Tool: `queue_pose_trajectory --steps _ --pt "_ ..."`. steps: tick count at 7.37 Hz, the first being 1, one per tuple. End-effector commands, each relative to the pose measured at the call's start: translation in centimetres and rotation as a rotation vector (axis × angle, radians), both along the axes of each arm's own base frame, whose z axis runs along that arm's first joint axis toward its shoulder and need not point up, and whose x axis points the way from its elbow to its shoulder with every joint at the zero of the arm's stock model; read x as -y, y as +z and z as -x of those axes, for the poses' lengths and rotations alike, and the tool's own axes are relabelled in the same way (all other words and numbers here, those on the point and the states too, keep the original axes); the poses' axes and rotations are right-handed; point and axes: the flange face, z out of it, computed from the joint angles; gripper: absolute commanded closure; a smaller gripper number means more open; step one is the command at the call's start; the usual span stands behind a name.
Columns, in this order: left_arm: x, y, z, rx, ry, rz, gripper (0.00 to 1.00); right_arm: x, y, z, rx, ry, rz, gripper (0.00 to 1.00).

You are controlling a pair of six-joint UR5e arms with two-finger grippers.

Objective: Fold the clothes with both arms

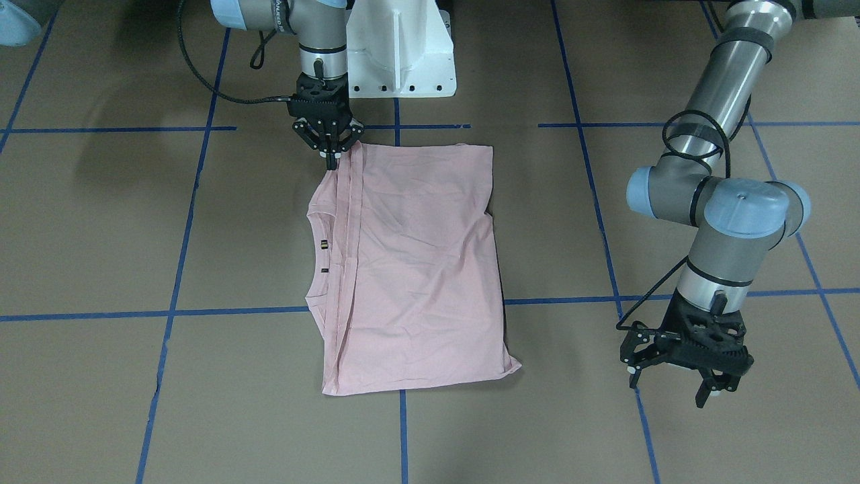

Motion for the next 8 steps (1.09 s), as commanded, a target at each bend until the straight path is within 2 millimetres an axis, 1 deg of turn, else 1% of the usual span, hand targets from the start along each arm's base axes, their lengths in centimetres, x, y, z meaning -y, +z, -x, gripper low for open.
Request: queue_pose_trajectory --steps 1,2,3,4,5,6,7,8 --pt "-1.3 -1.5 0.3 -0.03 0.027 -0.016 0.0 -0.7 0.1 -0.1 0.002 0.01 -0.011 0.01" --pt "-3.1 -1.9 0.2 -0.101 0.093 0.031 0.0 -0.8 -0.6 -1.0 0.025 0.015 -0.017 0.0" --pt "-5.2 -3.2 0.7 -0.202 0.079 0.088 0.0 -1.0 -0.3 -2.7 0.051 0.013 -0.016 0.0" --pt "-10.5 -3.6 -2.0 -0.246 0.126 0.12 0.0 -1.3 0.5 -4.5 0.119 0.011 -0.027 0.0" --pt "-14.5 -4.7 -3.1 -0.295 0.144 0.165 0.0 -1.4 1.1 -5.0 0.154 0.012 -0.032 0.0" --pt "-20.0 -4.6 -4.8 -0.341 0.164 0.218 0.0 -1.5 0.8 -4.9 0.161 0.012 -0.035 0.0" --pt "-25.5 -4.7 -6.3 -0.378 0.137 0.255 0.0 -1.4 0.4 -4.8 0.167 0.014 -0.036 0.0" --pt "-31.0 -5.0 -7.0 -0.401 0.132 0.311 0.0 -1.4 0.6 -4.7 0.163 0.013 -0.037 0.0"
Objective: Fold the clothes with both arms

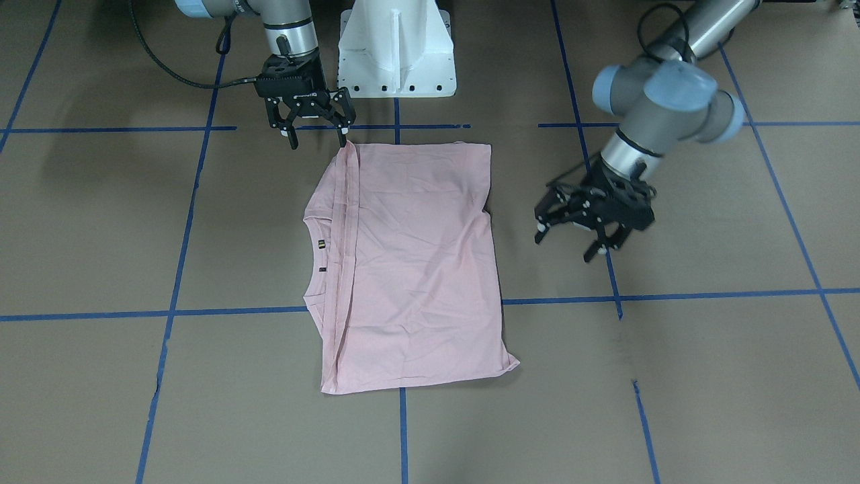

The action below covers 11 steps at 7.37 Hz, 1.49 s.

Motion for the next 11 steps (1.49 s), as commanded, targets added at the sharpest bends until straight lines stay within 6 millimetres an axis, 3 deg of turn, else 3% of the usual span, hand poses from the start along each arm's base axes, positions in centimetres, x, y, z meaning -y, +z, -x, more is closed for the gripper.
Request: queue_pose_trajectory --steps 1,2,3,4,5,11 --pt "-11.3 -1.9 -3.0 -0.02 0.007 0.155 0.0 0.0 0.0 0.0 0.002 0.0 -0.001 0.0" --pt "-15.6 -3.2 -5.6 0.004 0.014 0.235 0.0 0.0 0.0 0.0 0.002 0.001 -0.002 0.0" --pt "-18.1 -4.5 -7.7 0.002 0.02 0.28 0.14 0.0 0.0 0.0 0.003 0.002 -0.001 0.0" --pt "-19.6 -4.9 -9.5 0.024 0.004 0.338 0.47 0.0 0.0 0.0 0.003 0.003 -0.002 0.0" --pt "-20.5 -5.9 -11.0 0.045 0.002 0.379 0.55 0.0 0.1 0.1 0.0 0.003 -0.002 0.0" --pt "-20.4 -4.1 -12.1 0.08 -0.025 0.434 0.43 0.1 0.8 0.1 -0.015 0.008 -0.001 0.0"
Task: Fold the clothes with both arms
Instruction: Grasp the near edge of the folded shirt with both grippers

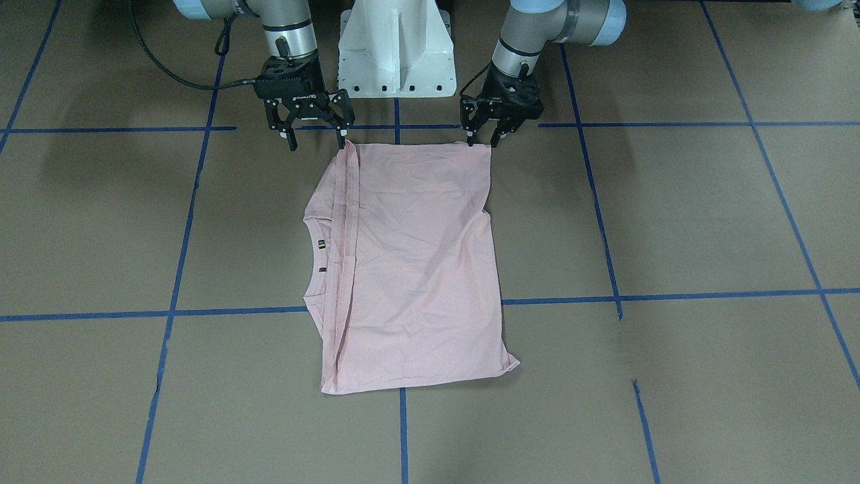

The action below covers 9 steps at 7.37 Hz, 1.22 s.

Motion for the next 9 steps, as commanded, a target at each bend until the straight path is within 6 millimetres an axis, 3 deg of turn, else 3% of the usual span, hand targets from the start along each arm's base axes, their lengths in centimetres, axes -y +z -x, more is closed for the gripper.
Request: queue_pose_trajectory --steps 1,3,4,6,9 --pt "0.06 0.72 -0.61 0.012 -0.01 0.021 0.44 0.01 0.23 0.03 -0.005 0.0 0.001 0.0" --pt "0.07 0.79 -0.65 0.013 -0.01 0.022 0.46 0.01 0.23 0.03 -0.004 0.001 0.002 0.0" --pt "0.08 0.62 -0.7 0.01 -0.011 0.022 0.56 0.01 0.24 -0.04 -0.002 0.005 0.004 0.0" --pt "-0.01 0.71 -0.71 0.011 -0.009 0.022 0.99 0.01 0.26 -0.04 -0.003 0.006 0.005 0.0" --pt "0.05 0.41 -0.58 0.006 -0.01 0.02 1.0 -0.31 0.11 0.33 0.017 0.027 0.045 0.0"
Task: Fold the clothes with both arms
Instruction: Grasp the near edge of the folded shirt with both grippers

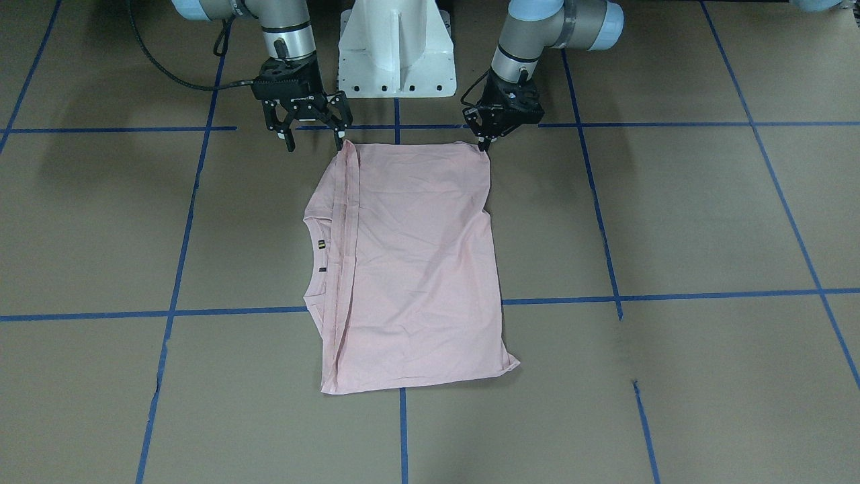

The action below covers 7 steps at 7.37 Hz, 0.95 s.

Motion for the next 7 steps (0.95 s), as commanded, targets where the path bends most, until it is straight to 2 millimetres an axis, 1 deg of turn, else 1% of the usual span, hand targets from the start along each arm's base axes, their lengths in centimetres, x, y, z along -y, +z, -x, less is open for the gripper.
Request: queue_pose_trajectory --steps 1,2,3,4,6,7 --pt "0.0 -0.2 0.0 -0.004 -0.001 -0.002 1.0 -1.6 -0.7 1.5 0.017 0.055 0.113 0.08" --pt "0.0 -0.3 0.1 -0.005 -0.002 -0.003 1.0 -2.1 -2.8 3.4 0.008 0.084 0.161 0.18" --pt "0.0 -0.4 0.1 -0.008 -0.002 -0.004 1.0 -2.8 -2.7 5.0 -0.009 0.087 0.18 0.22" --pt "0.0 -0.5 0.3 -0.012 -0.003 -0.003 1.0 -2.9 -2.7 5.4 -0.008 0.092 0.184 0.33" --pt "0.0 -0.6 0.3 -0.015 -0.003 -0.004 1.0 -2.1 -1.9 5.6 -0.027 0.108 0.181 0.33" --pt "-0.1 -0.6 0.4 -0.013 -0.003 -0.003 1.0 -2.0 -1.4 6.1 -0.039 0.109 0.182 0.32"
